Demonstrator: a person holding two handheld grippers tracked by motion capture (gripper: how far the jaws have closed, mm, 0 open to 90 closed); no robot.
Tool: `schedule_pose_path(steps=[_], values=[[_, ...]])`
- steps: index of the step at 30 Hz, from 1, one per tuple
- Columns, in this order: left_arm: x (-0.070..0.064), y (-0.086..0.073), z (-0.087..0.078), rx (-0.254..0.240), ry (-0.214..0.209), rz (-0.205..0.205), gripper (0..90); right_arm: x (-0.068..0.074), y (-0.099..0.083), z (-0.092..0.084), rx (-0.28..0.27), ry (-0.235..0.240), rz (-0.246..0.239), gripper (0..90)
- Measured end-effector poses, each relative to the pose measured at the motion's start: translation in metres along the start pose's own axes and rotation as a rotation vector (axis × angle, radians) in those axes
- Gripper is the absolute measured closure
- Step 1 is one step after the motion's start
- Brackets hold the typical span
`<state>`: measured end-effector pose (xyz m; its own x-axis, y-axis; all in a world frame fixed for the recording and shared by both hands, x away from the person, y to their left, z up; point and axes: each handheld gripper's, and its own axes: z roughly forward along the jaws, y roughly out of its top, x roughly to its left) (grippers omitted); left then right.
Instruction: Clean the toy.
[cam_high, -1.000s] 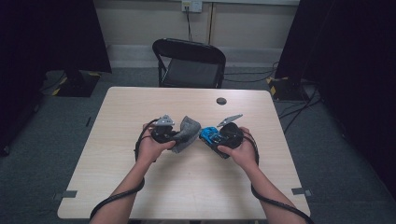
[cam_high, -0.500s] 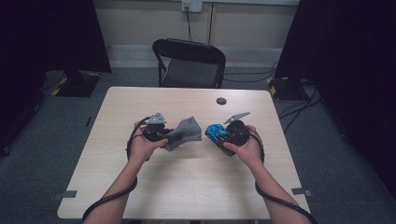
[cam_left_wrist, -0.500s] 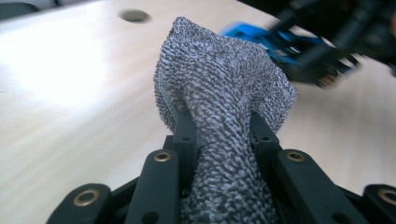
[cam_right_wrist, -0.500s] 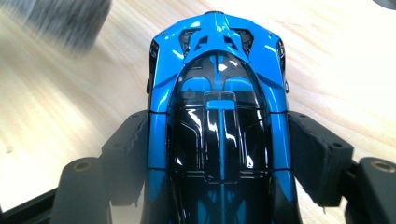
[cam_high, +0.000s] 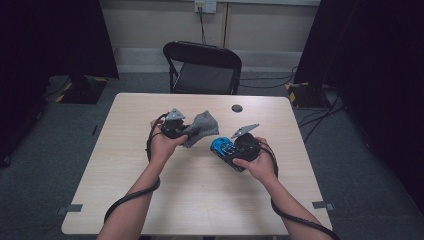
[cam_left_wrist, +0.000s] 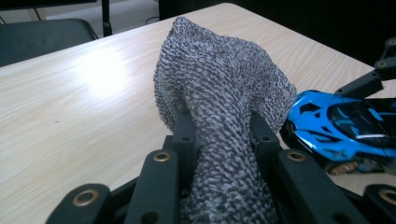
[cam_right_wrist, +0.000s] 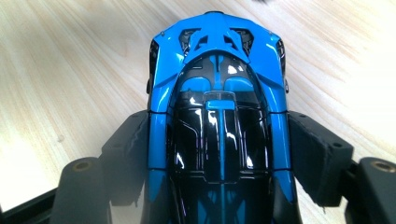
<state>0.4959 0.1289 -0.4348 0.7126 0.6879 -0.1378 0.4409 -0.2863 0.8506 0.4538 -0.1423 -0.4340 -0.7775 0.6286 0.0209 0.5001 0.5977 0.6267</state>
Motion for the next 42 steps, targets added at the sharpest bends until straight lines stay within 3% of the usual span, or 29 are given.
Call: schedule_pose_path(steps=[4, 14, 29, 42], values=[[-0.002, 0.000, 0.010, 0.017, -0.006, -0.008, 70.2, 0.005, 0.001, 0.001, -0.001, 0.011, -0.015, 28.3], [-0.011, -0.004, 0.021, 0.045, -0.077, 0.006, 70.2, 0.006, 0.002, -0.001, -0.003, 0.012, -0.023, 28.3], [-0.013, -0.010, 0.013, 0.049, -0.110, 0.020, 70.2, -0.012, -0.007, 0.000, -0.001, -0.016, 0.039, 28.3], [-0.016, -0.016, 0.003, 0.047, -0.143, 0.026, 70.2, -0.020, -0.008, 0.000, 0.009, -0.048, 0.063, 28.3]])
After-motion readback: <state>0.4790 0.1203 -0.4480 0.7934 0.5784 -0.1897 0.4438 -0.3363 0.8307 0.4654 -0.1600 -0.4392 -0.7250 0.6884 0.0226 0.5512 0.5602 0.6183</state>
